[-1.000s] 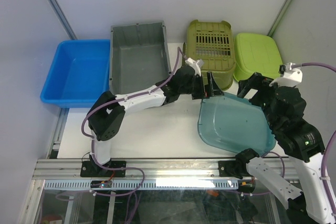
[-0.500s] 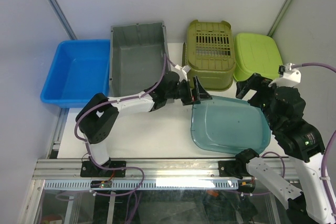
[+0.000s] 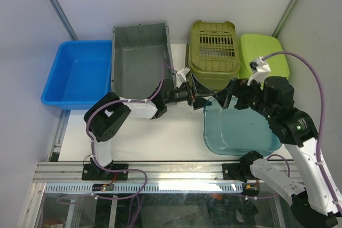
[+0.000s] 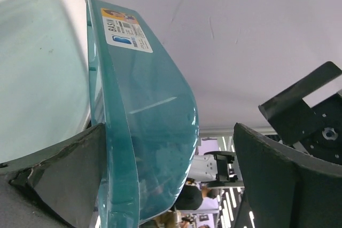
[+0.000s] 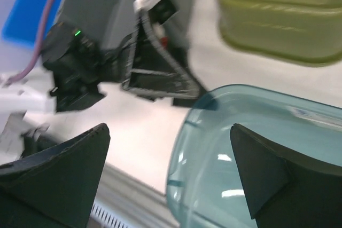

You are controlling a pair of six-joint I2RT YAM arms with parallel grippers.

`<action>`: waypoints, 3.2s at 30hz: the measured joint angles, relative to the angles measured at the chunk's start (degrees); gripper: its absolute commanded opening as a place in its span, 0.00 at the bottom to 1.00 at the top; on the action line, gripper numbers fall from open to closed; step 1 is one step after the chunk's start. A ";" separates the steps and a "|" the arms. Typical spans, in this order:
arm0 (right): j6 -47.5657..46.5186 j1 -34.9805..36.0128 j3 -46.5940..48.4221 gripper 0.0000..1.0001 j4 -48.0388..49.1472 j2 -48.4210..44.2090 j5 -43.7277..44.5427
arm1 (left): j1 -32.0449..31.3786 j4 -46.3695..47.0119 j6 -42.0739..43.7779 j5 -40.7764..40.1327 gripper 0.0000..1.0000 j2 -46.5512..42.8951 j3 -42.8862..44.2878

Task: Turn the large container upside down

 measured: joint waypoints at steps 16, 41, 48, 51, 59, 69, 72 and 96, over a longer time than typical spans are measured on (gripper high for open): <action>0.07 4.68 -10.25 0.99 3.10 5.20 -23.02 | 0.00 6.01 -5.90 -0.04 0.99 1.25 -1.64; 8.20 8.04 -12.24 0.99 -9.53 4.24 12.90 | -0.22 -8.48 4.07 -0.37 0.99 -4.90 -1.33; 8.41 8.04 -12.00 0.99 -9.11 2.93 12.68 | 0.48 -19.82 12.90 -0.46 0.99 -10.58 -1.03; 8.39 8.04 -12.81 0.99 -8.07 3.85 11.58 | 1.44 -28.20 18.14 -1.49 0.99 -14.49 0.17; 8.70 8.04 -20.15 0.99 -3.17 6.49 8.31 | 7.82 -51.06 32.63 -11.02 0.99 -29.42 6.36; 11.87 8.00 -25.00 0.99 2.29 18.69 9.99 | 15.82 -68.37 41.55 -20.74 0.99 -34.45 7.41; 12.96 7.76 -25.77 0.99 4.15 20.52 11.50 | 15.82 -70.55 42.71 -22.18 0.99 -34.42 7.41; 13.62 -1.03 -19.93 0.99 17.84 35.39 11.45 | 15.82 -72.98 44.04 -24.17 0.99 -33.88 7.17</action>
